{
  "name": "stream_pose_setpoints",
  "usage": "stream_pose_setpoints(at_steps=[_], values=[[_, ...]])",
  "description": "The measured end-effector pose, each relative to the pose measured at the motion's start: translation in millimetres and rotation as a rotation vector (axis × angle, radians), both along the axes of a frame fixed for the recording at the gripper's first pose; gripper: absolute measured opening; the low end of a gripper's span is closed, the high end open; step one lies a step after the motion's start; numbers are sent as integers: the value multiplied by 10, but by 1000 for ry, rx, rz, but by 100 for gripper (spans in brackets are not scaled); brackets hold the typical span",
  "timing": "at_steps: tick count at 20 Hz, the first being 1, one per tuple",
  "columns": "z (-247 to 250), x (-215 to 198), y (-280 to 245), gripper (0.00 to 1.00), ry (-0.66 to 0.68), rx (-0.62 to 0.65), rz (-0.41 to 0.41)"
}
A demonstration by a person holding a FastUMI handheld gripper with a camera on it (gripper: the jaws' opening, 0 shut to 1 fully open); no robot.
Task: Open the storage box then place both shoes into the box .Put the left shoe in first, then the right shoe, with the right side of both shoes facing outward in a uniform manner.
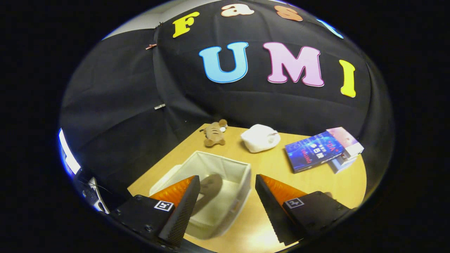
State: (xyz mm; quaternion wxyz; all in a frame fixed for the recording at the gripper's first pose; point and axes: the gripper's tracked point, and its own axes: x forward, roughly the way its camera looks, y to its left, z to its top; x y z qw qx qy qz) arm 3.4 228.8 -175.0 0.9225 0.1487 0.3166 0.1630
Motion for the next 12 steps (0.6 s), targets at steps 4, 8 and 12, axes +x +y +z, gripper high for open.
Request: stream_pose_setpoints(at_steps=[4,8,12], values=[[-286,-295,-840,98,26,-100,-56],[-749,-598,-1622,98,108,-205,-95],[-1234,-874,-2076,98,206,-238,-126]])
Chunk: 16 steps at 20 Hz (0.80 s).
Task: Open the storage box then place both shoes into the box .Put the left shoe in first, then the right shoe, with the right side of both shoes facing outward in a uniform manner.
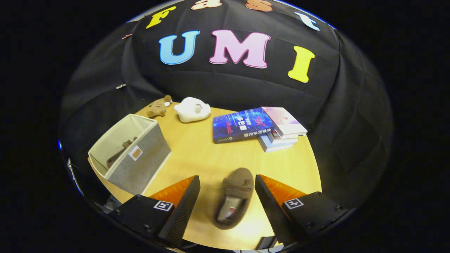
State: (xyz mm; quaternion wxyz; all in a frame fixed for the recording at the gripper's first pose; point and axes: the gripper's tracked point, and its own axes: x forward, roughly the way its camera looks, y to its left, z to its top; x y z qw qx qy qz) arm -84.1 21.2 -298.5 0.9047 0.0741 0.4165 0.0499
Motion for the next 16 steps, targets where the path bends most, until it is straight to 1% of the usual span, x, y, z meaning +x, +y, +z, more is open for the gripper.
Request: stream_pose_setpoints(at_steps=[2,3,5,6,8,10,11,13,14,16], values=[[-262,-127,-89,97,55,-7,1],[-397,-171,-220,97,85,-14,11],[-702,-282,-226,97,138,-30,41],[-834,-303,-225,96,155,-40,54],[-1056,-310,-195,91,178,-58,75],[-1245,-228,-206,90,180,-90,85],[-1318,-172,-196,86,177,-97,83],[-1437,-55,-160,85,182,-104,77],[-1484,-8,-146,82,184,-107,72],[-1589,52,-147,71,198,-123,55]])
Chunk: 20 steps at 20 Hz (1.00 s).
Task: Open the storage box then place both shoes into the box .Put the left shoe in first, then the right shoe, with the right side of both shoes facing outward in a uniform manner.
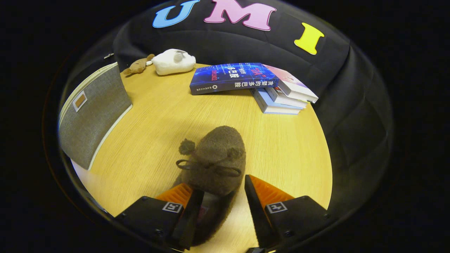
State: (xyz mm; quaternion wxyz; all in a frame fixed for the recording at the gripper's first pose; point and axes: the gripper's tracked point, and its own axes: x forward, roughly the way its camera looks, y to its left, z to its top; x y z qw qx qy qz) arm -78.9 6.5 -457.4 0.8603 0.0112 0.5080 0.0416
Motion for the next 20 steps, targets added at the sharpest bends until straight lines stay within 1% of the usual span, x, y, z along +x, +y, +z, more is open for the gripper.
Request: stream_pose_setpoints(at_steps=[3,5,6,7,10,13,16,19,20], values=[[-68,40,-98,30,15,-33,-55],[-55,47,-150,9,13,-29,-91],[-31,30,-152,9,19,-22,-100],[4,22,-172,5,14,-18,-110],[271,31,-183,5,-23,3,-133],[733,147,-125,5,-84,50,-154],[1275,380,2,5,-175,83,-153],[1822,622,265,5,-247,134,-147],[1931,725,443,5,-271,141,-135]])
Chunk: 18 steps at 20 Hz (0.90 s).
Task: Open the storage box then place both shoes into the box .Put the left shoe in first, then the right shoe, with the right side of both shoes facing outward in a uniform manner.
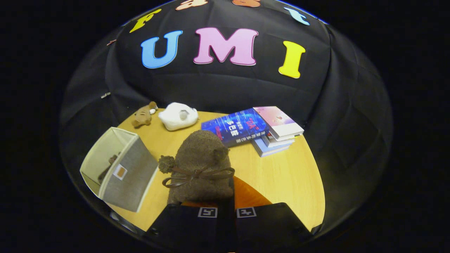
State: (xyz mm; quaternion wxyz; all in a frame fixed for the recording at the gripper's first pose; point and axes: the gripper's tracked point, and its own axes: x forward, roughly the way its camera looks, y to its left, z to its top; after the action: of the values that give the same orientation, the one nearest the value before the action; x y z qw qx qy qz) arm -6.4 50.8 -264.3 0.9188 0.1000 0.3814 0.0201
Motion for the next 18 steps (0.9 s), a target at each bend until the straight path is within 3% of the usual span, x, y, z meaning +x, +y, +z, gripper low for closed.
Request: stream_pose_setpoints(at_steps=[4,8,12,18], values=[[625,251,522,5,-83,49,23],[948,433,1131,5,-76,113,10],[1023,538,1821,5,-45,113,56],[588,449,2732,5,90,140,92]])
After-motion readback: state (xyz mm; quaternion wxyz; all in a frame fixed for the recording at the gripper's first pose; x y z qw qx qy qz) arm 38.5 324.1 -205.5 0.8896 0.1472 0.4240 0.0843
